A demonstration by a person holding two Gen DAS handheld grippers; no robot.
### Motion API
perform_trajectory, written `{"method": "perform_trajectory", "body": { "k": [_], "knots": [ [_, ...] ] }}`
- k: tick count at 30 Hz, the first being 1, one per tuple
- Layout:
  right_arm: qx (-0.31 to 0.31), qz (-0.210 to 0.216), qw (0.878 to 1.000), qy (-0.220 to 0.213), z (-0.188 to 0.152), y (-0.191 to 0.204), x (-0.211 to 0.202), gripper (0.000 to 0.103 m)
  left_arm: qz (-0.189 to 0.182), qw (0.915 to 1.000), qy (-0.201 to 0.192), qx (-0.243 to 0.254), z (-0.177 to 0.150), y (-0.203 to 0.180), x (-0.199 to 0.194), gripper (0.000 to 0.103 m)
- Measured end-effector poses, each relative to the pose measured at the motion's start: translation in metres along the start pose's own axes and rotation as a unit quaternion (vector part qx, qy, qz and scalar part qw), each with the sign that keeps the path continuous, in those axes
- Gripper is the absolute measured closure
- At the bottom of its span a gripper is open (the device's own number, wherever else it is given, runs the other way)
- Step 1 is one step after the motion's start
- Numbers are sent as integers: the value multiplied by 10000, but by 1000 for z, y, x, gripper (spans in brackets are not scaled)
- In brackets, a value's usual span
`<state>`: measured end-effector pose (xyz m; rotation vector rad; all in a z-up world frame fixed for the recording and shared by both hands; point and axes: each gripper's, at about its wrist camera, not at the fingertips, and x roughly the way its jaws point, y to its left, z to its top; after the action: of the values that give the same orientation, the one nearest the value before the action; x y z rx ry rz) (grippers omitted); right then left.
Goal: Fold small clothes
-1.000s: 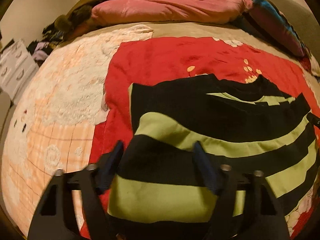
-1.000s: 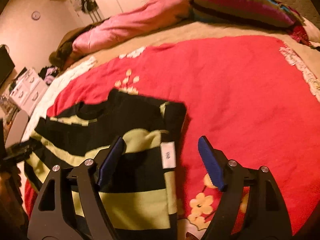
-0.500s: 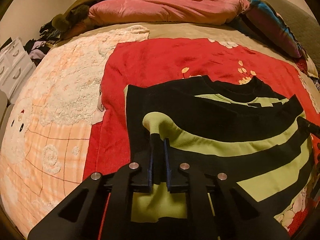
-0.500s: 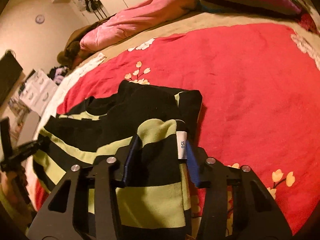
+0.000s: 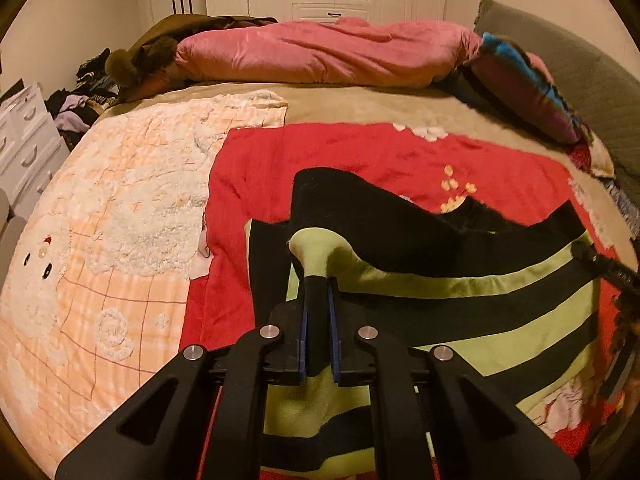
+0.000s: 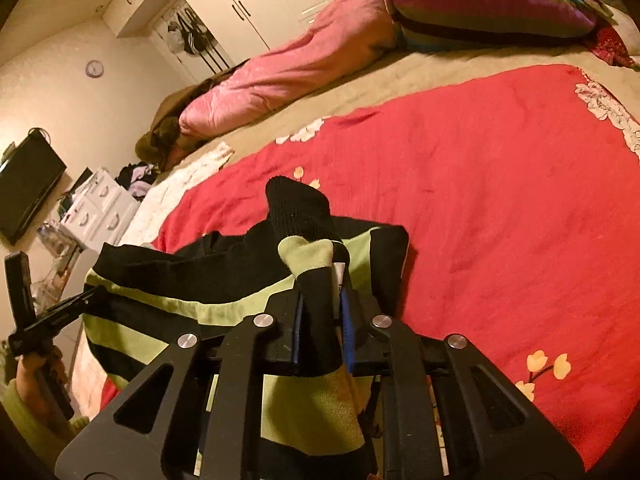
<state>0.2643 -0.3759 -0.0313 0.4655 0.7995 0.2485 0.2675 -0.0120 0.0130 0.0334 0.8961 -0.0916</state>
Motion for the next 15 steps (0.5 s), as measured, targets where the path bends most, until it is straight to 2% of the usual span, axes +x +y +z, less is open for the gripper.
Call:
{"method": "perform_trajectory", "body": {
  "k": [7, 9, 11, 15],
  "knots": [
    [73, -151, 9999, 26, -3, -3, 6, 93, -22, 9996, 131, -246, -2, 10, 16, 94],
    [-4, -326, 9994, 113, -6, -2, 12, 88, 74, 9992, 233, -321, -5, 14, 27, 87],
    [-129, -627, 9976, 248, -9, -1, 21, 81, 182, 9981, 367, -471, -12, 23, 37, 85],
    [-19, -735, 9970, 250, -9, -8, 20, 73, 207, 9971, 343, -644, -21, 37, 35, 76]
  ]
}}
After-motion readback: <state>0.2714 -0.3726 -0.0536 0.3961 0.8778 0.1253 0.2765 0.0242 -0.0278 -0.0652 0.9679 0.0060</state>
